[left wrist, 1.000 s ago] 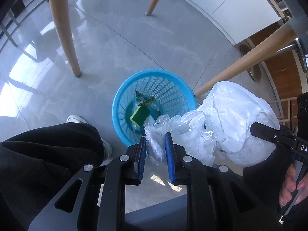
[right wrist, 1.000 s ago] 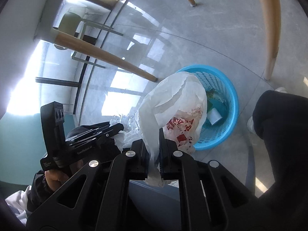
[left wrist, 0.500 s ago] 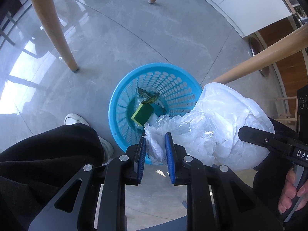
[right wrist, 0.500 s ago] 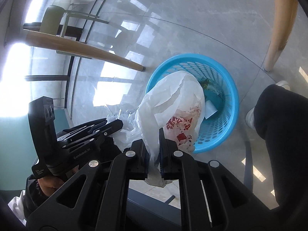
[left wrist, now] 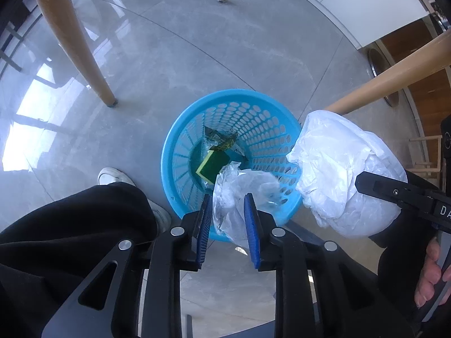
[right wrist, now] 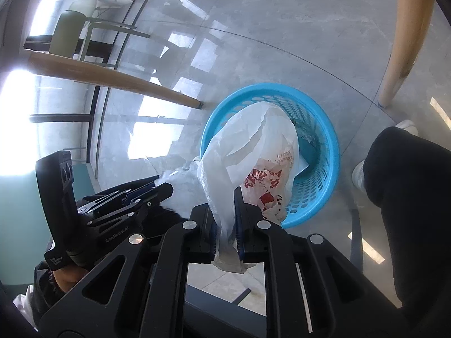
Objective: Collect trash
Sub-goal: 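Open both tools to drop the plastic bags into the wastebasket, then raise both tools back toward the table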
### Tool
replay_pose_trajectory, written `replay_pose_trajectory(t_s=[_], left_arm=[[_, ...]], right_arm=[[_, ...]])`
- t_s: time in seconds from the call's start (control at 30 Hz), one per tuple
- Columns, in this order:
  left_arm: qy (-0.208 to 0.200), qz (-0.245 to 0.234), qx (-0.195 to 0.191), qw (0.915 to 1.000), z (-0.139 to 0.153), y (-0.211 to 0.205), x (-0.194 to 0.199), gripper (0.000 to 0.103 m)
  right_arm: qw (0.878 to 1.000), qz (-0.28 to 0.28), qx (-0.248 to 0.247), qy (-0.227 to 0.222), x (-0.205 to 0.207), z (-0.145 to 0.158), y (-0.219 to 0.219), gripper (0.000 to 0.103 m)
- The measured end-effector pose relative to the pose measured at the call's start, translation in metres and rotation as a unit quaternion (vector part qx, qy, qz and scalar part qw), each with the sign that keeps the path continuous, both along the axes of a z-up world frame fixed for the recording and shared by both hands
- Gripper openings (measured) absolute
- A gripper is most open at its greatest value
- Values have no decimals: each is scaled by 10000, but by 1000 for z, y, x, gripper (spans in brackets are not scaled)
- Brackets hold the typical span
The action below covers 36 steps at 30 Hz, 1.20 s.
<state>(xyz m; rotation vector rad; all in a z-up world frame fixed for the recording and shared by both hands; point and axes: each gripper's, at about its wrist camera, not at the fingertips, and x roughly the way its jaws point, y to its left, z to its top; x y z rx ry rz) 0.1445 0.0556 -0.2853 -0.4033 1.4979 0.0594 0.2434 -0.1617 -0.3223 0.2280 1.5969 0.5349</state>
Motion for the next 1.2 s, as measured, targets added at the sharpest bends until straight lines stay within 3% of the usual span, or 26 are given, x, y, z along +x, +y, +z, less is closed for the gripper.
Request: replay_pose_trajectory(t_s=[0.03,0.13,0.17,0.2,0.27,0.4,0.8,1.2], left_arm=[[-3,-3,-5,10000,-1,0,0,24],[-10,-20,16,10000,-1,0,-1,40],[-30,-6,3,10000,0,1,-1,48],[-31,-4,31,10000,0,1,-2,54],[-24,2,90,10000,1,2,-2,76],[69,39,18,10000,4,4,-7,91],[-226,65,123,9996,35,6,-36,96],[-865,150,259,9958,92,8,-85,97]], right_arm=[[10000,-7,-18,-6,0,1,0,17],[10000,-33,-69,-62,2,2,-3,35],[9999,-60,-94,-70,3,2,-5,49],[9998,-75,-145,-91,3,3,-5,57],[9995,-126,-224,-199,3,5,-7,80],[9989,-137,-316,-333,-1,13,-9,95],[9973,75,-432,-582,-33,32,-12,94],[9910,225,-452,-1238,-90,77,-30,94]])
